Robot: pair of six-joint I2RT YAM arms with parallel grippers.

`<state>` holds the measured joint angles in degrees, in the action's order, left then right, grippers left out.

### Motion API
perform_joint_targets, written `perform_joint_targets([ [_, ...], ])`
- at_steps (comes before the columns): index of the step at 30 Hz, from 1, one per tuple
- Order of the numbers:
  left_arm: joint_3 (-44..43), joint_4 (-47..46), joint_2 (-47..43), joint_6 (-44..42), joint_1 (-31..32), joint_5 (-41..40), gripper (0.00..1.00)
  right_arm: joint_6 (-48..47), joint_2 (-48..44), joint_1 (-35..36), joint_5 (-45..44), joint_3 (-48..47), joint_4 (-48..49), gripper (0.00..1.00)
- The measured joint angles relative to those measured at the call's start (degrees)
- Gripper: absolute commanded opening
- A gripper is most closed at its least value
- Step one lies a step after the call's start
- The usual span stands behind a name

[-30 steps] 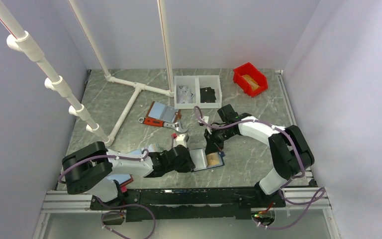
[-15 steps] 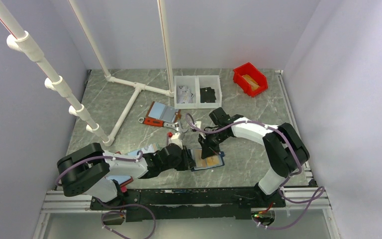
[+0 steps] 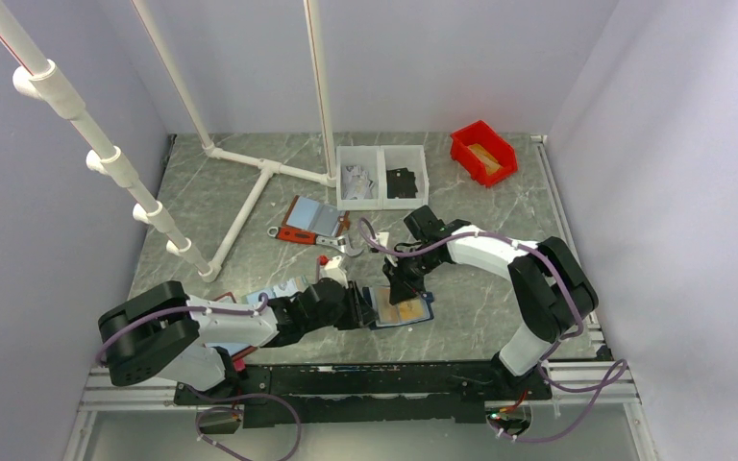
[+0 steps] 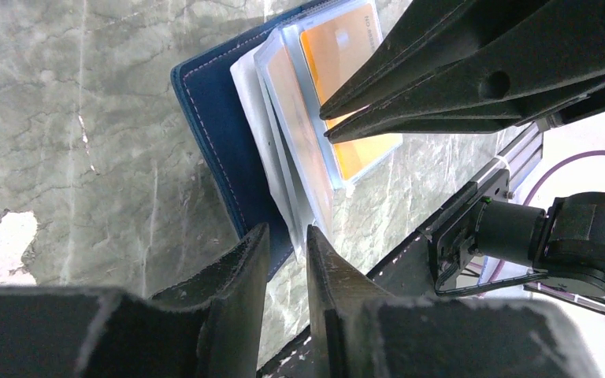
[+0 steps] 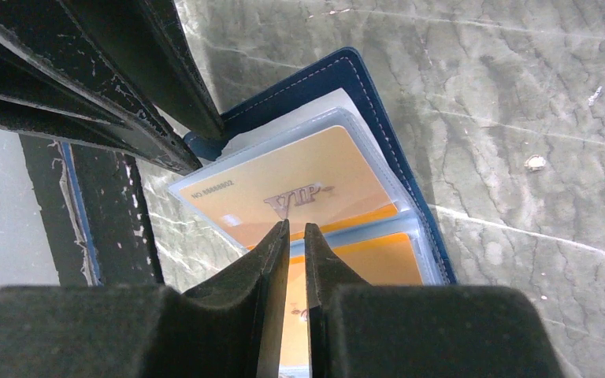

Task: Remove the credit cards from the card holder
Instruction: Remove the credit card from the card holder.

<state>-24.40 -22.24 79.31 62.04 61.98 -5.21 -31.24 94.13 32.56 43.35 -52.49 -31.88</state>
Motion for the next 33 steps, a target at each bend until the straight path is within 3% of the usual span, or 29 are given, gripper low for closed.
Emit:
perform_joint_targets([
  [20,-2.03,1.14,-1.9,-2.62,-0.28,1.36,0.23,0.44,0.07,0.0,-2.01,0.0,0.07,0.16],
  [28,-2.99,2.97,-1.9,-2.84,-0.31,1.44,0.39,0.44,0.09,0.0,-2.38,0.0,0.04,0.17],
  [33,-2.99,5.01,-1.9,-2.71,-0.31,0.96,0.42,0.44,0.09,0.0,-2.38,0.0,0.07,0.17],
])
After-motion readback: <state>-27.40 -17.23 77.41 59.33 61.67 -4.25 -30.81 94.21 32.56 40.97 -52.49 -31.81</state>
